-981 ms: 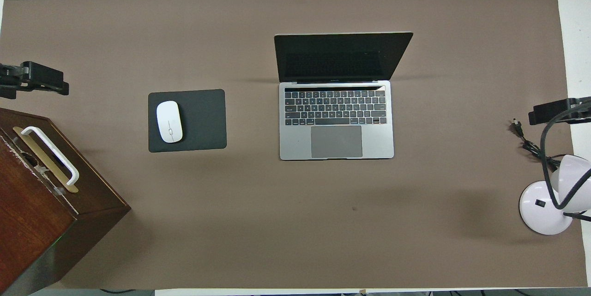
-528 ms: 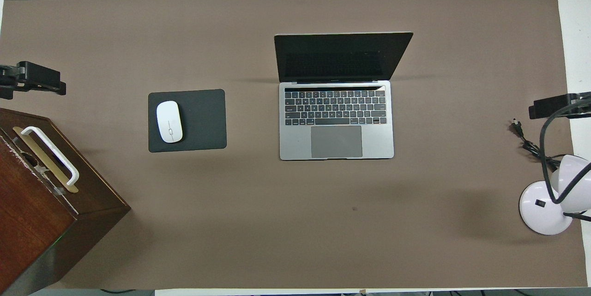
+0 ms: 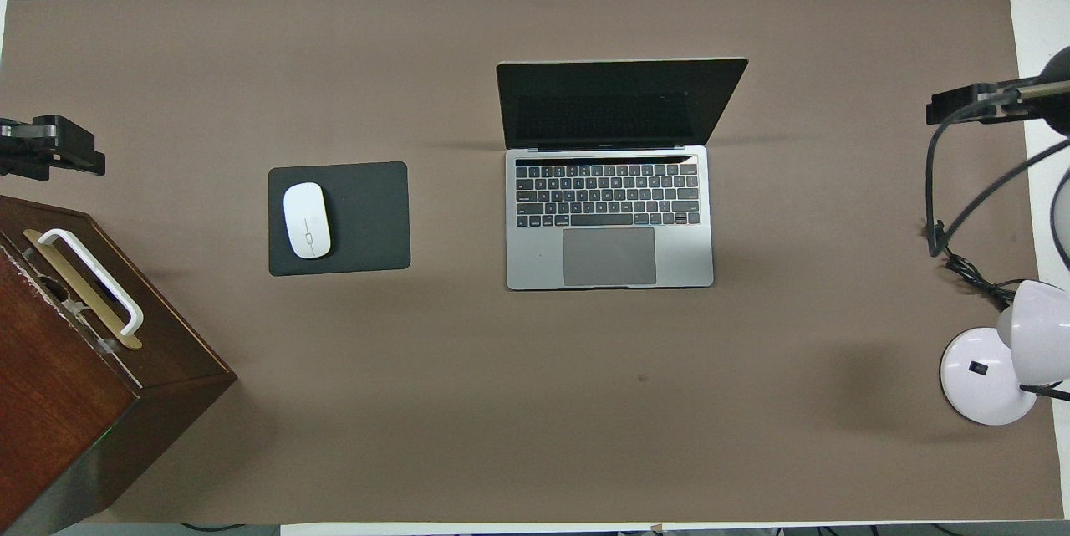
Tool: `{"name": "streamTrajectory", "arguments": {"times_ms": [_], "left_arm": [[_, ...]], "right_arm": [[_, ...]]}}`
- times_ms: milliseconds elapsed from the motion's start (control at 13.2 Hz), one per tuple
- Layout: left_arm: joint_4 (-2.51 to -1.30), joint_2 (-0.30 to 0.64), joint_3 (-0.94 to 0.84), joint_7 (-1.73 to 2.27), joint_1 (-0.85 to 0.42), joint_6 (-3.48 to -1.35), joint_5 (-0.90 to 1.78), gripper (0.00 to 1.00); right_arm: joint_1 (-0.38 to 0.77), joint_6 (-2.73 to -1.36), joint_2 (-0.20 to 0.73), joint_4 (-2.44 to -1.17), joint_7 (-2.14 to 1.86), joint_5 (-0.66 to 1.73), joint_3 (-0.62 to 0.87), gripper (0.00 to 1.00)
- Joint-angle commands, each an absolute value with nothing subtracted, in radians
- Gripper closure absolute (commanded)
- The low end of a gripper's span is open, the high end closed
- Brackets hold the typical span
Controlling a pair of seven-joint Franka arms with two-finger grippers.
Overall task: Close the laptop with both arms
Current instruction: 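Swing the right gripper over the laptop screen while the left gripper advances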
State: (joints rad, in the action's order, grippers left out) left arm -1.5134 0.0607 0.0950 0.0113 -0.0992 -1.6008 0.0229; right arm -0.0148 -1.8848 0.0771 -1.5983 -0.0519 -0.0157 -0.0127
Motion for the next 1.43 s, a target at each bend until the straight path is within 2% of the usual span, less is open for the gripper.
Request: {"name": "streamTrajectory", "arguments": {"times_ms": [0, 75, 151, 226, 453, 528, 755, 981, 1208, 1358], "left_arm": [[-1.546, 0.034, 0.091, 0.026, -0.092, -1.623, 0.028, 1.00], [-1.546, 0.034, 0.091, 0.035, -0.092, -1.626, 0.026, 1.00], [-1.546, 0.035, 0.091, 0.049, -0.092, -1.635, 0.034, 1.00], [-1.546, 0.035, 0.091, 0.063, -0.092, -1.653, 0.037, 1.00], [-1.566, 0.037, 0.089, 0.061, -0.095, -1.759, 0.037, 1.00], [-1.580, 0.034, 0.089, 0.054, -0.097, -1.778, 0.037, 1.00], [-1.575, 0.035, 0.089, 0.051, -0.095, -1.795, 0.121, 1.00], [-1.621, 0.019, 0.089, 0.051, -0.106, -1.831, 0.138, 1.00], [-1.759, -0.035, 0.078, 0.020, -0.142, -1.964, 0.150, 1.00], [-1.886, -0.086, 0.078, 0.006, -0.202, -2.113, 0.152, 1.00]], "right_arm": [[0.015, -1.908, 0.228, -1.419, -0.081, -0.017, -0.037, 0.62], [0.049, -1.933, 0.271, -1.379, -0.081, -0.017, -0.073, 0.84], [0.058, -1.959, 0.299, -1.346, -0.080, -0.017, -0.084, 1.00], [0.096, -1.992, 0.329, -1.315, -0.074, -0.017, -0.103, 1.00], [0.272, -2.074, 0.426, -1.229, -0.035, 0.040, -0.291, 1.00], [0.364, -2.104, 0.443, -1.226, -0.002, 0.044, -0.367, 1.00], [0.512, -2.158, 0.465, -1.230, 0.037, 0.067, -0.438, 1.00], [0.719, -2.178, 0.488, -1.262, 0.069, 0.174, -0.608, 1.00], [0.828, -2.227, 0.558, -1.273, 0.133, 0.262, -0.719, 1.00], [0.854, -2.241, 0.598, -1.267, 0.182, 0.317, -0.752, 1.00]]}}
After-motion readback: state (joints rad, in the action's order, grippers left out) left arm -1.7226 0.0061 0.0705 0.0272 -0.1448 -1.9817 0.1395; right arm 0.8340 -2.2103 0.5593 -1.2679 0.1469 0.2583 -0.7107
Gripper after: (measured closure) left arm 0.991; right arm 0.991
